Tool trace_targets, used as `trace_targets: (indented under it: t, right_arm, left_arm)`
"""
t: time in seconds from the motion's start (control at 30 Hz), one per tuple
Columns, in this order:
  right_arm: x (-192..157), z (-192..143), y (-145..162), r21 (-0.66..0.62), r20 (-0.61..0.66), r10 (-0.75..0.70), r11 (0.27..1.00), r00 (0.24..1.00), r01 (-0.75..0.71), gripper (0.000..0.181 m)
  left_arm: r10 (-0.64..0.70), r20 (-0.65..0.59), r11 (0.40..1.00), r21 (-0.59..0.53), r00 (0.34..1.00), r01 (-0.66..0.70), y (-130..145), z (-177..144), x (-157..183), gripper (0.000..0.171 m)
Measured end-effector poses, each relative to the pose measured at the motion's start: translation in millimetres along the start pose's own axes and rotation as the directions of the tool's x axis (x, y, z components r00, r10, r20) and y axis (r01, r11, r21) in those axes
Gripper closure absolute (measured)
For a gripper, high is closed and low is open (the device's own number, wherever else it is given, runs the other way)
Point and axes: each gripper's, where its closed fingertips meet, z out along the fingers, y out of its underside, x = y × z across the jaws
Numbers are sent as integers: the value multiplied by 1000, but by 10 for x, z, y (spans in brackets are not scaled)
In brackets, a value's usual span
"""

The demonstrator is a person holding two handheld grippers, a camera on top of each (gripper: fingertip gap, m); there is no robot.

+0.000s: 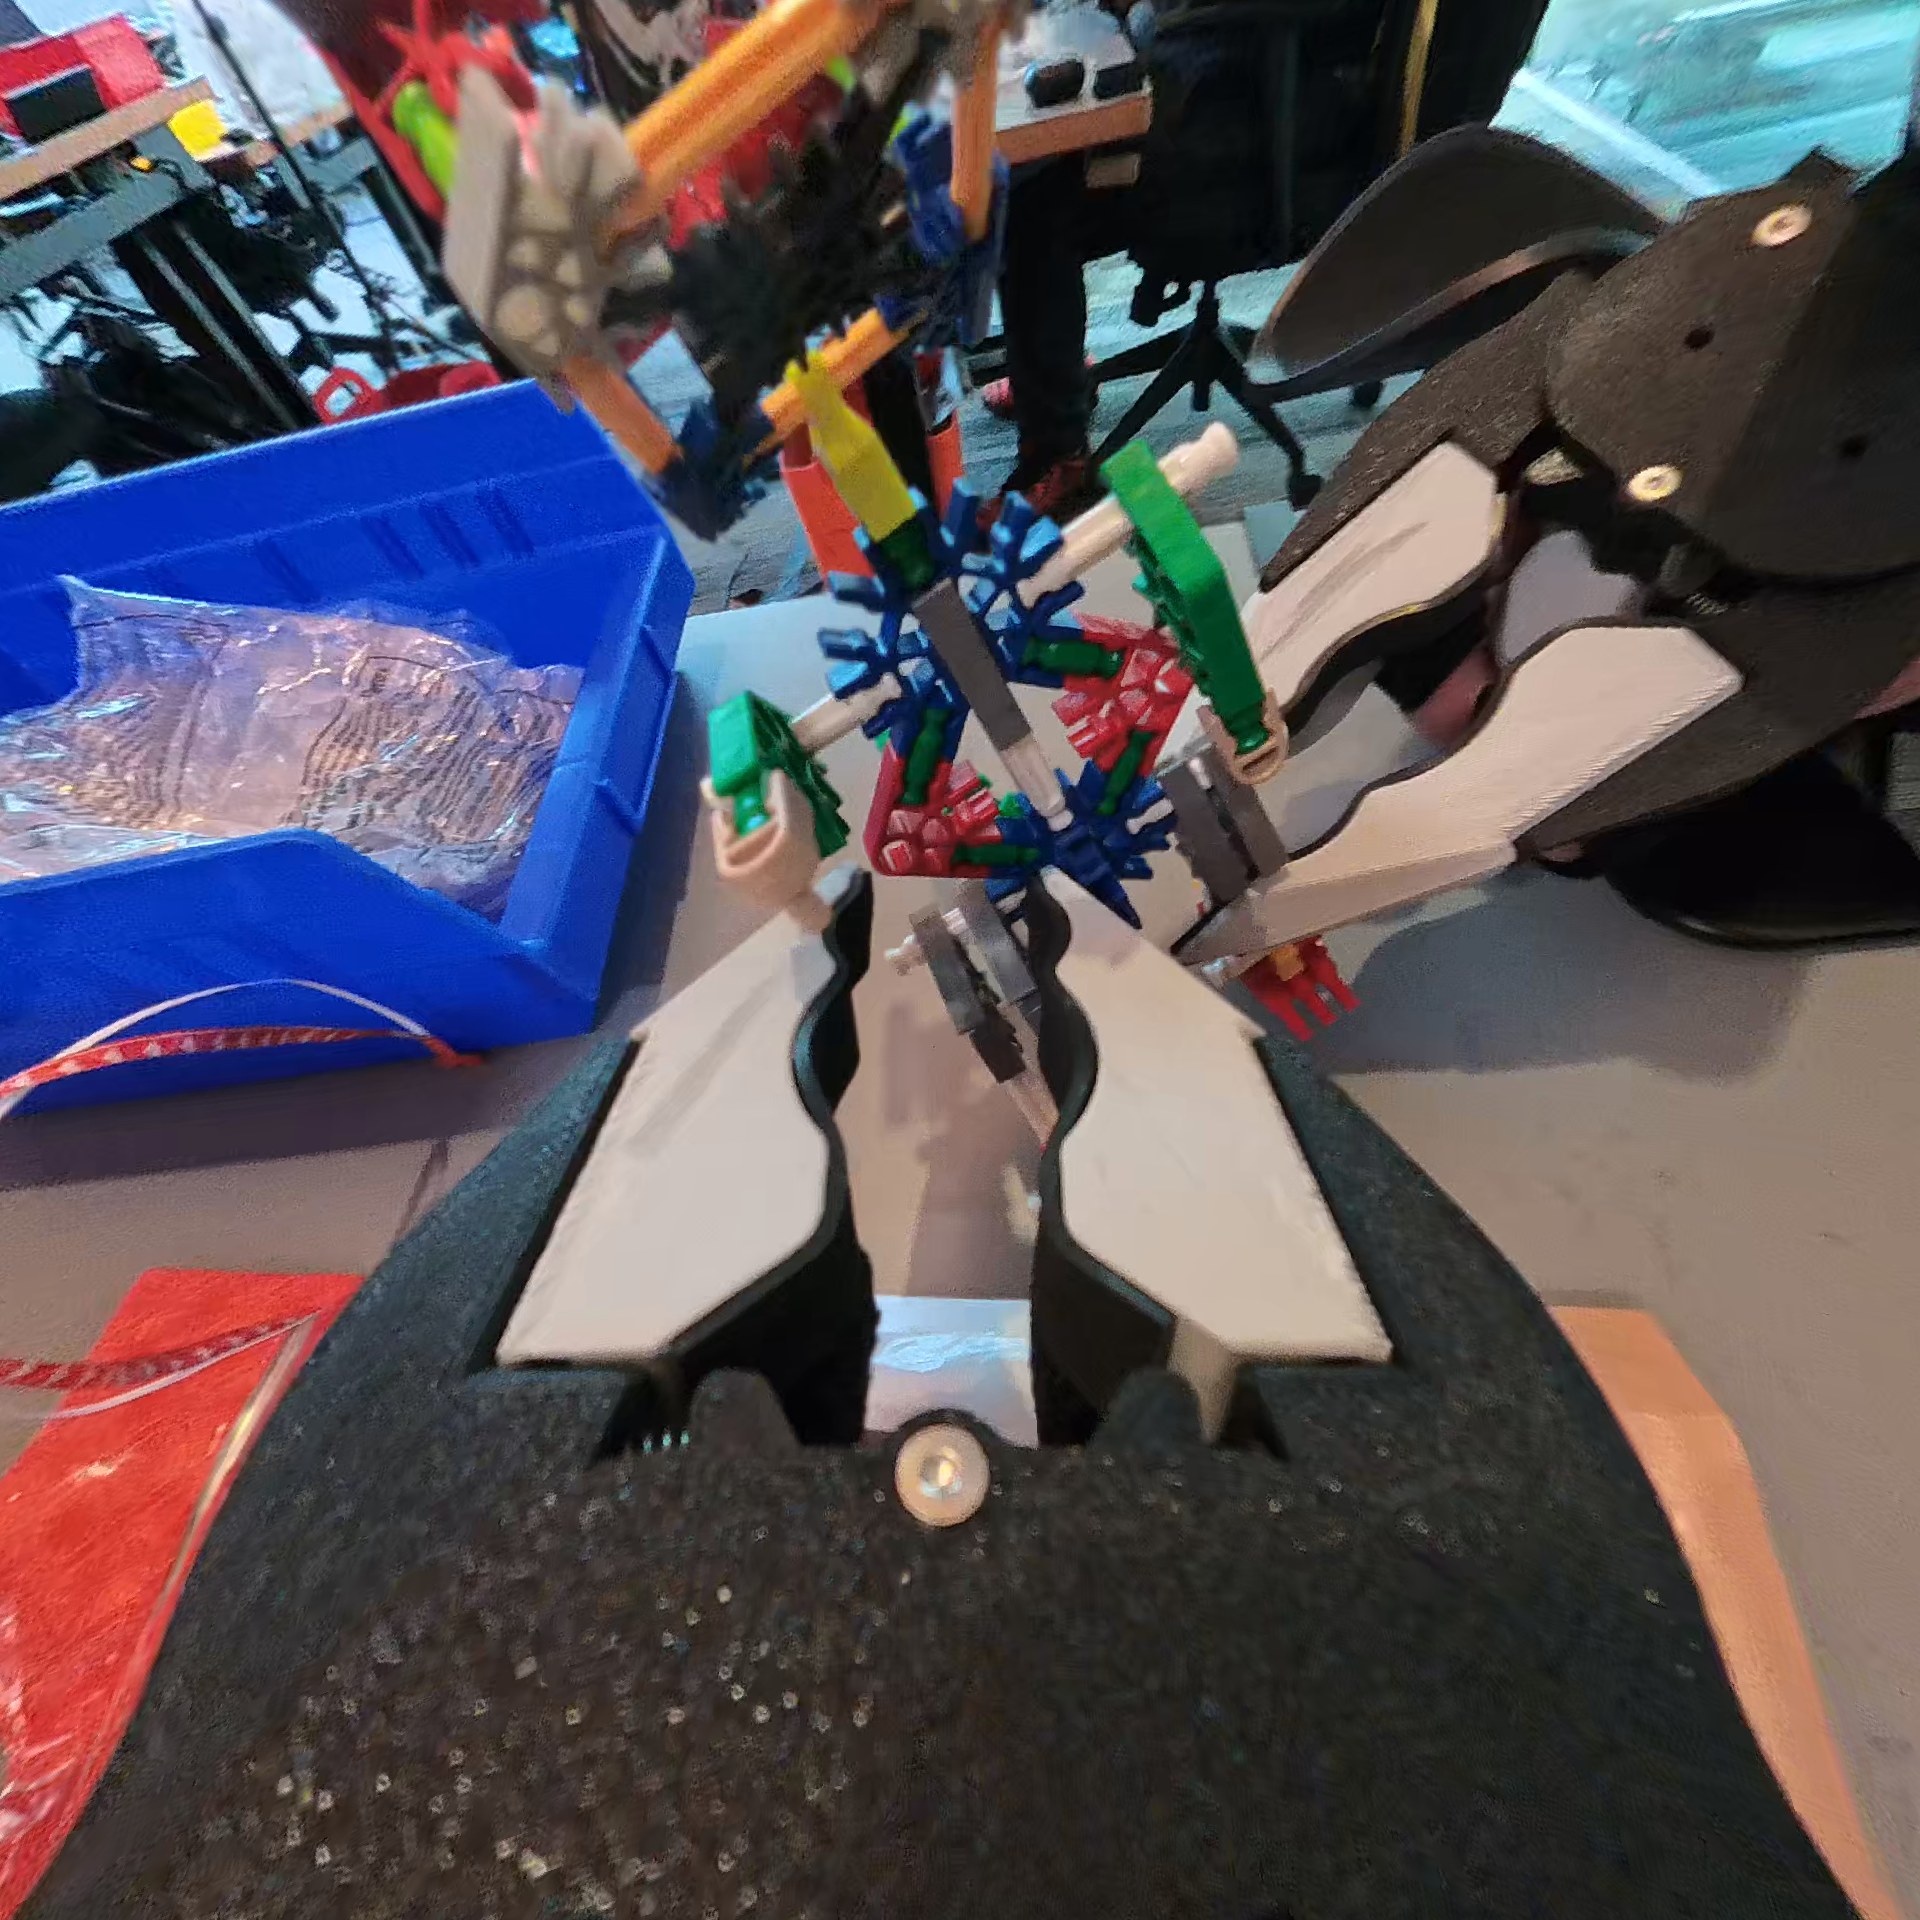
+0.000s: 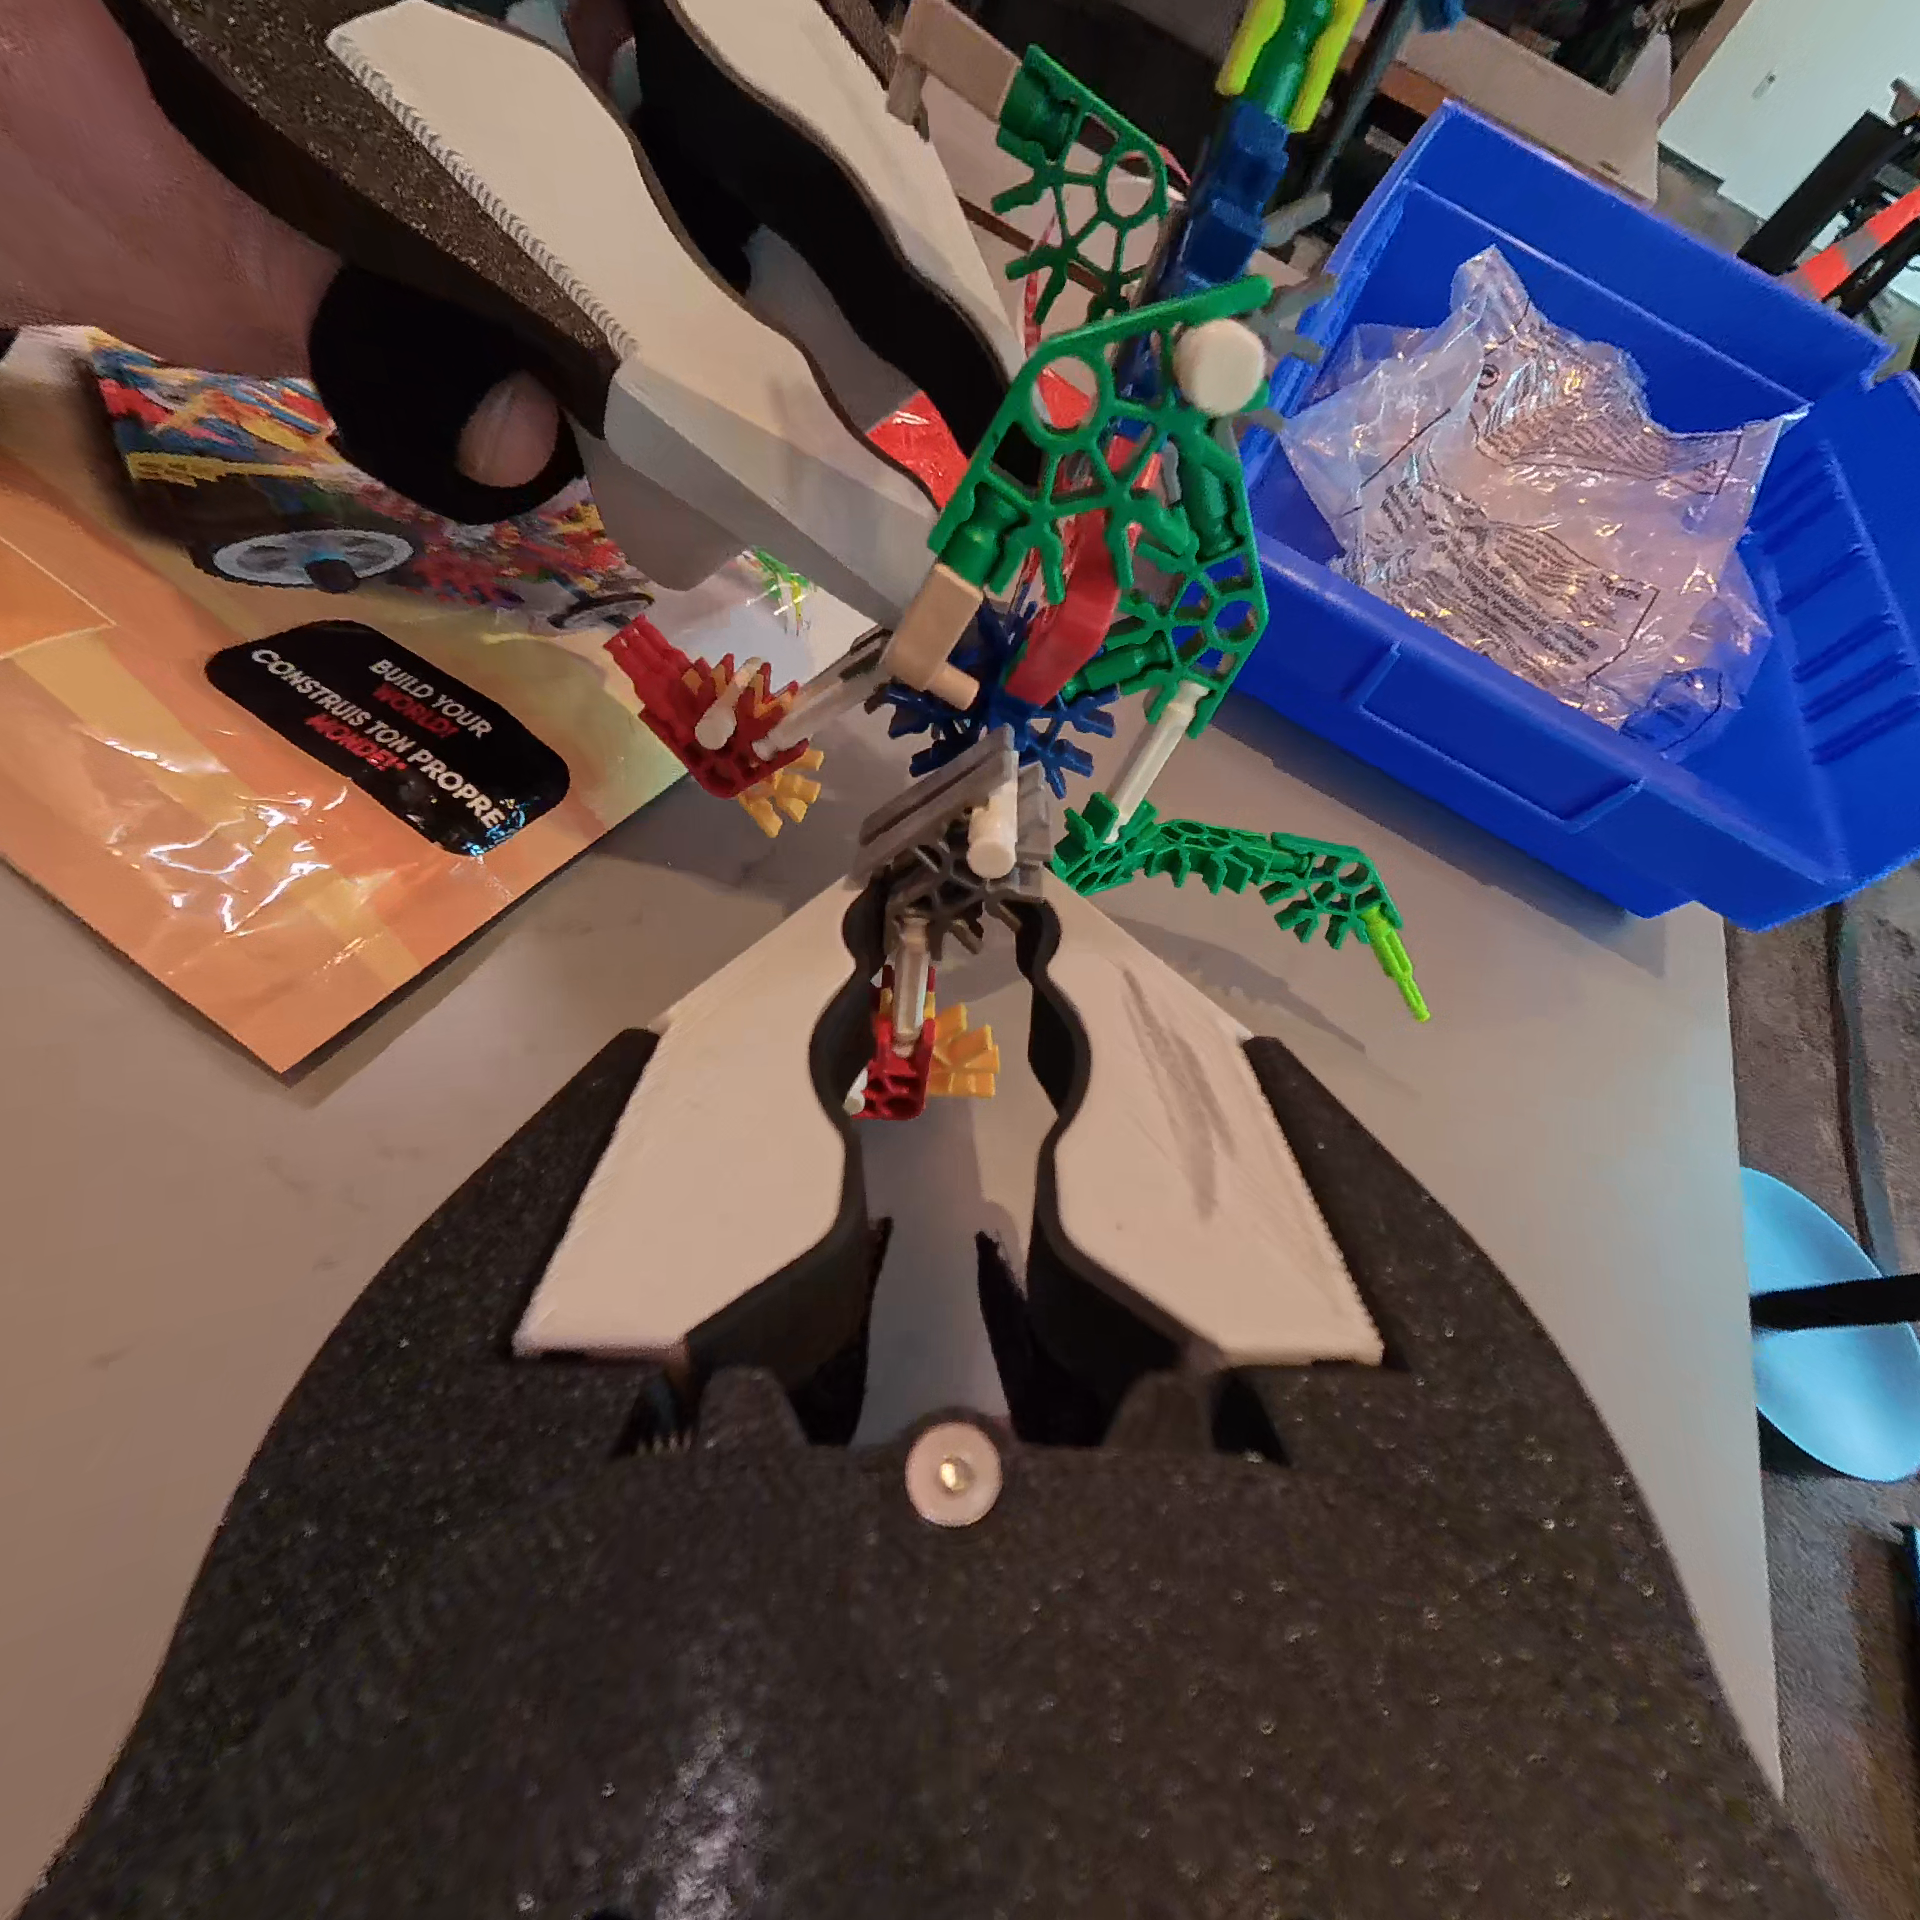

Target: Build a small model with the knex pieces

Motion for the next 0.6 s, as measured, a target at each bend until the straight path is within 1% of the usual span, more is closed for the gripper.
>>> trace_targets:
  t: [0.07, 0.13, 0.2, 0.27, 0.4, 0.47, 0.5, 0.6]
  right_arm:
    - [-14, -24, -31, 30, 30, 1, 1000, 1000, -1, 159]
    - [-16, -50, -61, 54, 49, -6, 999, 999, 4, 159]
    - [-37, -76, -108, 80, 72, -11, 997, 997, 6, 159]
    - [-58, -98, -135, 90, 98, -13, 996, 995, 4, 159]
    - [-124, -162, -192, 109, 178, -9, 994, 984, -11, 159]
    - [-179, -200, -233, 128, 218, -31, 992, 975, 3, 160]
    - [-201, -205, -241, 130, 224, -49, 991, 973, 20, 160]
    - [-236, -211, -236, 124, 248, -54, 992, 967, 24, 160]
  left_arm:
    - [-31, -53, 999, 39, 998, 33, -56, -31, 34, 147]
    - [-67, -139, 993, 90, 988, 80, -135, -97, 86, 146]
    - [-75, -191, 987, 128, 979, 101, -196, -154, 114, 146]
    - [-77, -221, 985, 133, 972, 109, -212, -178, 136, 144]
    - [-99, -286, 976, 157, 953, 149, -280, -252, 187, 144]
    - [-130, -304, 969, 164, 944, 186, -315, -280, 177, 144]
    - [-141, -339, 963, 173, 930, 209, -347, -309, 212, 144]
    - [-153, -383, 959, 163, 911, 230, -368, -344, 286, 152]
